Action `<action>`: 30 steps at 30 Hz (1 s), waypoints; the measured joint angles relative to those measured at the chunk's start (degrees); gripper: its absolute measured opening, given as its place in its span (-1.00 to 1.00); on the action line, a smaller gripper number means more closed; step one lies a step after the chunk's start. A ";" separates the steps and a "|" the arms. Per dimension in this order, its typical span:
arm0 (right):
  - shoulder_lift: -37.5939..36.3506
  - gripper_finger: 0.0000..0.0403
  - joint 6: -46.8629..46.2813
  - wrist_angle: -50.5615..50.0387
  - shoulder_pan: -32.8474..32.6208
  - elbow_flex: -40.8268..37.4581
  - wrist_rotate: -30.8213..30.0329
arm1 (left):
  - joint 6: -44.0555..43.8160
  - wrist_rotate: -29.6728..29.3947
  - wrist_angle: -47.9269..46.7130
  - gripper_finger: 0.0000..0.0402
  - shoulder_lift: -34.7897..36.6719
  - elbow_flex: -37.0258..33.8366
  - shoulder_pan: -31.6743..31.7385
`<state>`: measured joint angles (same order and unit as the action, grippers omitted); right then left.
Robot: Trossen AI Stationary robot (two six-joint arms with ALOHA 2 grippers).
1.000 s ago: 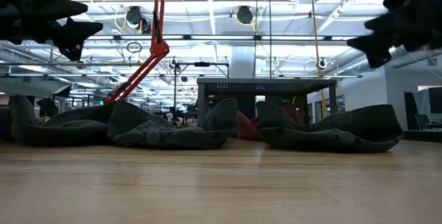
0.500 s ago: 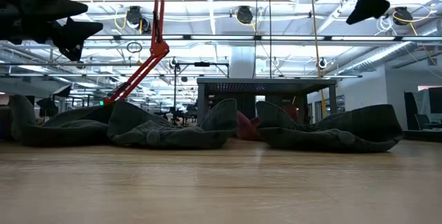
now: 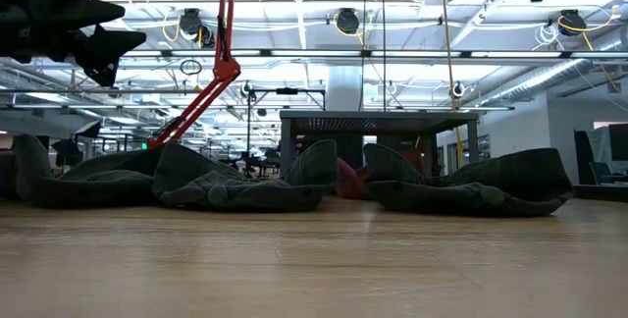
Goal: Pick & Place hat
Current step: Put the bottom right cap on the shelf
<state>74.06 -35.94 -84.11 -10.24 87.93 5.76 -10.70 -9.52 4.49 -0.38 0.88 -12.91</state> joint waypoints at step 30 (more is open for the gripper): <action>0.33 0.11 -6.08 -4.35 -33.04 1.37 1.76 | 0.00 0.00 0.00 0.03 0.02 -0.02 0.00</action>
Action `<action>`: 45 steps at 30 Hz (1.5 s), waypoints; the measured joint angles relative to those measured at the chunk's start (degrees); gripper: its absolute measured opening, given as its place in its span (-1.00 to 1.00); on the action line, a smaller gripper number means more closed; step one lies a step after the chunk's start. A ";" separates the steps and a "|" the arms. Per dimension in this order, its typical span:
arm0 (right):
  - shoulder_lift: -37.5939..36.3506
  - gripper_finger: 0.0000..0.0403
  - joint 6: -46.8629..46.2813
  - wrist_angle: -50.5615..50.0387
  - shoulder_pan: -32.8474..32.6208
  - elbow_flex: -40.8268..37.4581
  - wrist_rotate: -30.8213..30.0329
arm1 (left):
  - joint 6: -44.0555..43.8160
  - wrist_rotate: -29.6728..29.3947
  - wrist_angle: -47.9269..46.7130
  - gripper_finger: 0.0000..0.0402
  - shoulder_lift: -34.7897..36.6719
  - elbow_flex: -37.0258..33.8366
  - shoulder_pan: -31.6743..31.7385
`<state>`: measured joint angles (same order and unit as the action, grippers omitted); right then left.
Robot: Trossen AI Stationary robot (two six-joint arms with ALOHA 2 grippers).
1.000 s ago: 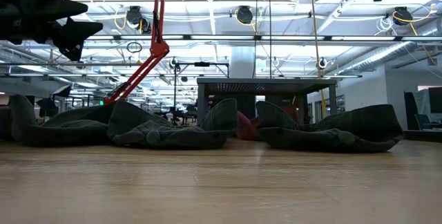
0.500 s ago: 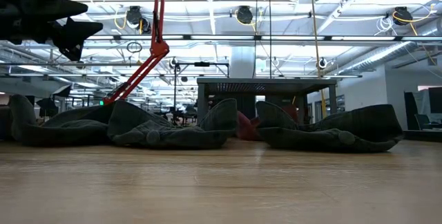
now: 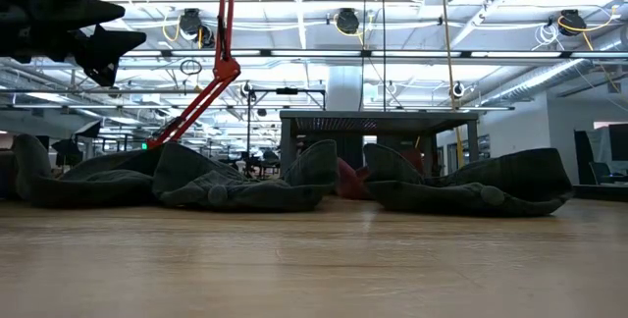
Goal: Pick & Place hat
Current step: Put the bottom right cap on the shelf
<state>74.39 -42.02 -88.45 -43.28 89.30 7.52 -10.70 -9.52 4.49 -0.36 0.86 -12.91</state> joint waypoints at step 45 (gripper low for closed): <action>0.17 0.11 -5.22 32.43 0.56 -43.50 3.00 | -0.02 0.00 0.00 0.03 -0.02 0.01 -0.02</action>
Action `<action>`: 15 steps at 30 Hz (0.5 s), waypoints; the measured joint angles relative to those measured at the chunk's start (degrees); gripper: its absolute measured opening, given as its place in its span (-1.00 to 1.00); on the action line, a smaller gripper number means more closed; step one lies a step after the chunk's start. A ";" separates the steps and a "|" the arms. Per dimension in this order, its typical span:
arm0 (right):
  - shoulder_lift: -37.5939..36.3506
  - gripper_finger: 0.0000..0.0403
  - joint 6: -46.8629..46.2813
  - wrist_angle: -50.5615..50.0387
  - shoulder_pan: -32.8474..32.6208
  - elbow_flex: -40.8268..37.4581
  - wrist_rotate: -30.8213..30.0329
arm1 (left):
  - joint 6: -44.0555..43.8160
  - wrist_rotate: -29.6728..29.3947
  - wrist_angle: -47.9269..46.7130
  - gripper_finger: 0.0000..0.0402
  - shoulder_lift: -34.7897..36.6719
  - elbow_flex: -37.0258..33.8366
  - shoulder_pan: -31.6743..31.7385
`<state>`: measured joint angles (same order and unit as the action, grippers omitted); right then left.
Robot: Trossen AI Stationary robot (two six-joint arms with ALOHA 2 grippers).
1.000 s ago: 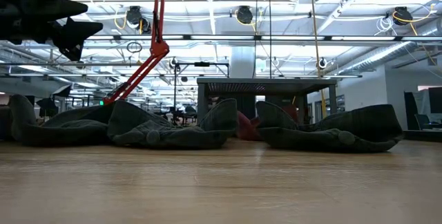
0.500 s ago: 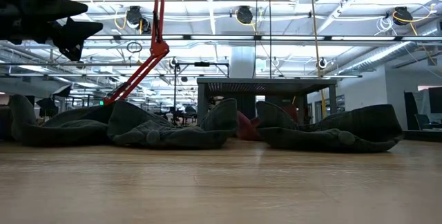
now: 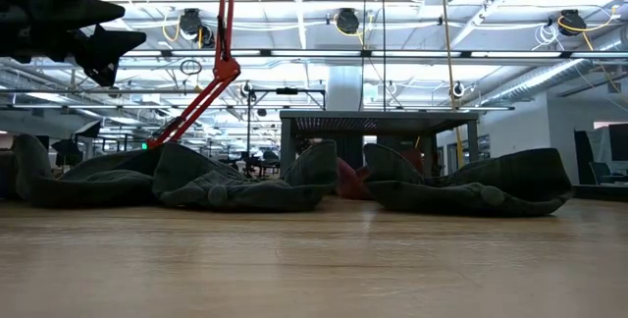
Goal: Pick & Place hat
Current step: Put the bottom right cap on the shelf
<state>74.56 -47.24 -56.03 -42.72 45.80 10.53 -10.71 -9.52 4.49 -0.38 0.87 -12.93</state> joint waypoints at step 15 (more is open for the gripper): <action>0.00 0.11 4.59 5.83 5.73 -0.37 1.61 | 0.02 0.00 0.02 0.03 -0.01 -0.01 0.02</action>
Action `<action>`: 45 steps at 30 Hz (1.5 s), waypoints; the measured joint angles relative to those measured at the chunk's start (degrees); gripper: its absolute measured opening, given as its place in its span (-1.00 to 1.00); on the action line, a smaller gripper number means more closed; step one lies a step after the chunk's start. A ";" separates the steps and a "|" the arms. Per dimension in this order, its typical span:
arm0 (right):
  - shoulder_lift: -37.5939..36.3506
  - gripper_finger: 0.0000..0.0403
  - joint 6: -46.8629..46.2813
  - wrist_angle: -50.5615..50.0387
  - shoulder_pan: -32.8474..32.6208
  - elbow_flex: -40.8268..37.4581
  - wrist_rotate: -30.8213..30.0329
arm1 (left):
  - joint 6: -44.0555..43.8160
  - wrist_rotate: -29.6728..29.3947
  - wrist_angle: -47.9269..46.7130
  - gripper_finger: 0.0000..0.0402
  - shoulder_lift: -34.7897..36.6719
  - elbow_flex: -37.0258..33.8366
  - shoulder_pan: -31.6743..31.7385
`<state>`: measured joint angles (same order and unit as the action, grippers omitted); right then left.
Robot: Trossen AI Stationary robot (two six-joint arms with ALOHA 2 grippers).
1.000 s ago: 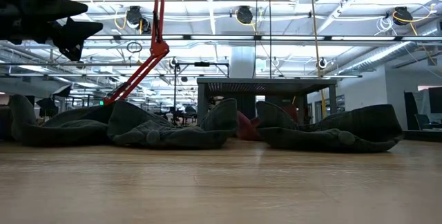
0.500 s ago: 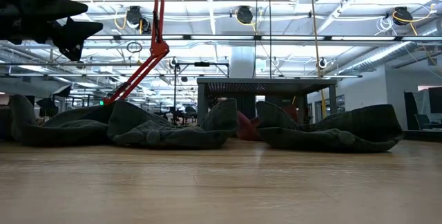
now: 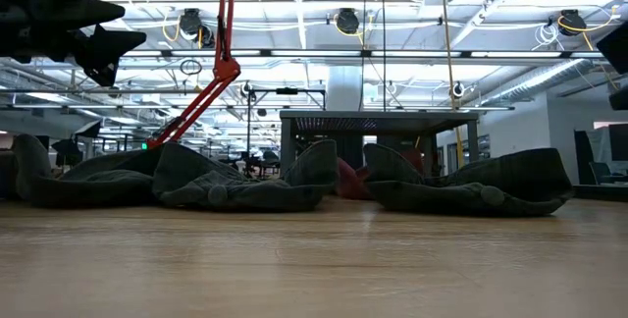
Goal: Pick & Place hat
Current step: Put the bottom right cap on the shelf
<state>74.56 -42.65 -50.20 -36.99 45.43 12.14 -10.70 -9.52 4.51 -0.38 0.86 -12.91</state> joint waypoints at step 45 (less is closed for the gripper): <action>-10.82 -0.98 -10.50 7.48 2.95 -0.14 10.14 | 0.00 0.01 0.00 0.03 0.02 0.01 -0.02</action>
<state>63.74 -53.15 -42.72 -34.04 45.29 22.28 -10.70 -9.51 4.51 -0.36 0.88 -12.93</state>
